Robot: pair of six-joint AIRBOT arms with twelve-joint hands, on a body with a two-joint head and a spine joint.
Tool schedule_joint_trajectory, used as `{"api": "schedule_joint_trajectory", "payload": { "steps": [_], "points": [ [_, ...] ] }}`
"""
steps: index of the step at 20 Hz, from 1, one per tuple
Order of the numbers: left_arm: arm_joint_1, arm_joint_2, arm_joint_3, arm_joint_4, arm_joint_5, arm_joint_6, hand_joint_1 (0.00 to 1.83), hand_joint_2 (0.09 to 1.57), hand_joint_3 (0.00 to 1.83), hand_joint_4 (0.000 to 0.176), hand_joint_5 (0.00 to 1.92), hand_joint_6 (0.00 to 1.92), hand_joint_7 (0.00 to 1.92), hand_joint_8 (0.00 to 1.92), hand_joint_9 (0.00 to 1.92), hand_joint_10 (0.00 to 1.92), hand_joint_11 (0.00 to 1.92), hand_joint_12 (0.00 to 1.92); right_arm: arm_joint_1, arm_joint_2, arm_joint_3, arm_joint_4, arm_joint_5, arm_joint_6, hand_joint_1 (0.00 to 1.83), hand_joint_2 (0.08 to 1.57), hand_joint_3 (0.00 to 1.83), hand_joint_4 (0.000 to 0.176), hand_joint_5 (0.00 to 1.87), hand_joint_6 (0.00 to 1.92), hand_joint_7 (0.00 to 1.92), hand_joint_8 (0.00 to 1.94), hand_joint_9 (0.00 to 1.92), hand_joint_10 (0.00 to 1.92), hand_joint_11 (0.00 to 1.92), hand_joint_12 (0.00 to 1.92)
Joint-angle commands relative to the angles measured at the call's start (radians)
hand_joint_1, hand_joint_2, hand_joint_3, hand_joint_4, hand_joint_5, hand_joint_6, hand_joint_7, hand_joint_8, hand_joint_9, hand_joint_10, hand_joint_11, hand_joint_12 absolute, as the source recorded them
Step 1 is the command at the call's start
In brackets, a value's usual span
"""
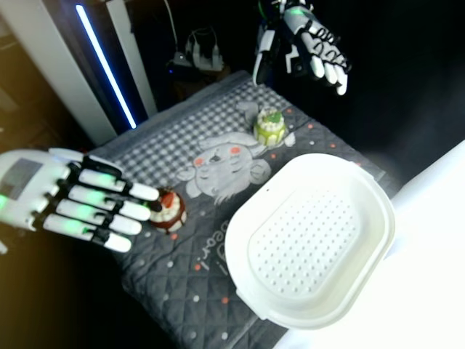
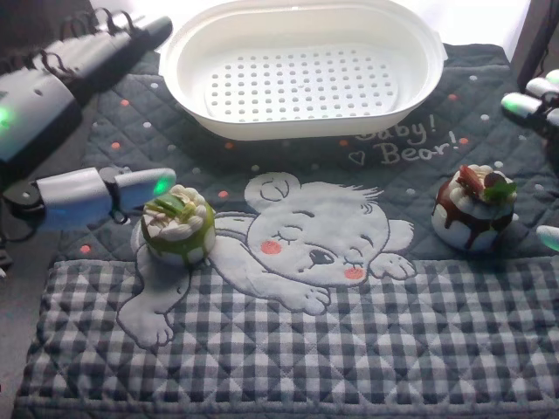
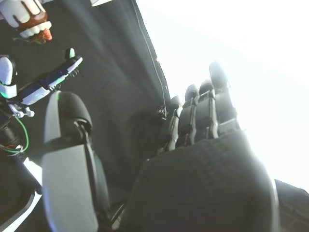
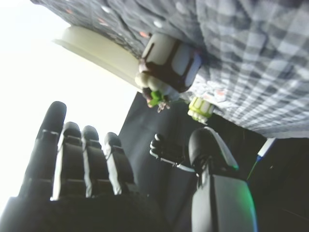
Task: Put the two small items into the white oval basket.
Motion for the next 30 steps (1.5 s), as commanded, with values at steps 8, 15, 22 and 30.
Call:
{"api": "schedule_joint_trajectory", "payload": {
  "steps": [8, 15, 22, 30],
  "points": [
    [0.02, -0.014, 0.009, 0.012, -0.041, 0.0, 0.77, 1.13, 0.0, 0.033, 0.04, 0.0, 0.01, 0.0, 0.0, 0.0, 0.0, 0.23, 0.118, -0.063, 0.065, -0.053, -0.054, -0.005, 0.69, 1.17, 0.0, 0.08, 0.0, 0.0, 0.0, 0.0, 0.0, 0.0, 0.05, 0.03],
    [0.042, -0.047, 0.032, -0.008, 0.03, -0.01, 0.72, 1.14, 0.0, 0.03, 0.04, 0.0, 0.01, 0.0, 0.04, 0.0, 0.0, 0.69, 0.198, -0.153, 0.119, -0.095, -0.18, -0.034, 0.67, 1.14, 0.0, 0.088, 0.0, 0.0, 0.0, 0.0, 0.0, 0.0, 0.0, 0.0],
    [0.019, -0.098, 0.058, 0.012, 0.116, -0.019, 0.71, 1.12, 0.0, 0.0, 0.05, 0.0, 0.0, 0.0, 0.0, 0.0, 0.0, 0.45, 0.198, -0.153, 0.124, -0.087, -0.195, -0.034, 0.67, 1.13, 0.0, 0.073, 0.0, 0.0, 0.0, 0.0, 0.0, 0.0, 0.0, 0.0],
    [0.003, -0.158, 0.121, 0.015, 0.25, -0.046, 0.94, 1.15, 0.0, 0.0, 0.4, 0.01, 0.34, 0.01, 0.23, 0.63, 0.0, 1.77, 0.198, -0.187, 0.15, -0.082, -0.261, -0.034, 0.79, 1.17, 0.0, 0.044, 0.19, 0.03, 0.23, 0.01, 0.24, 0.12, 0.0, 1.27]
  ]
}}
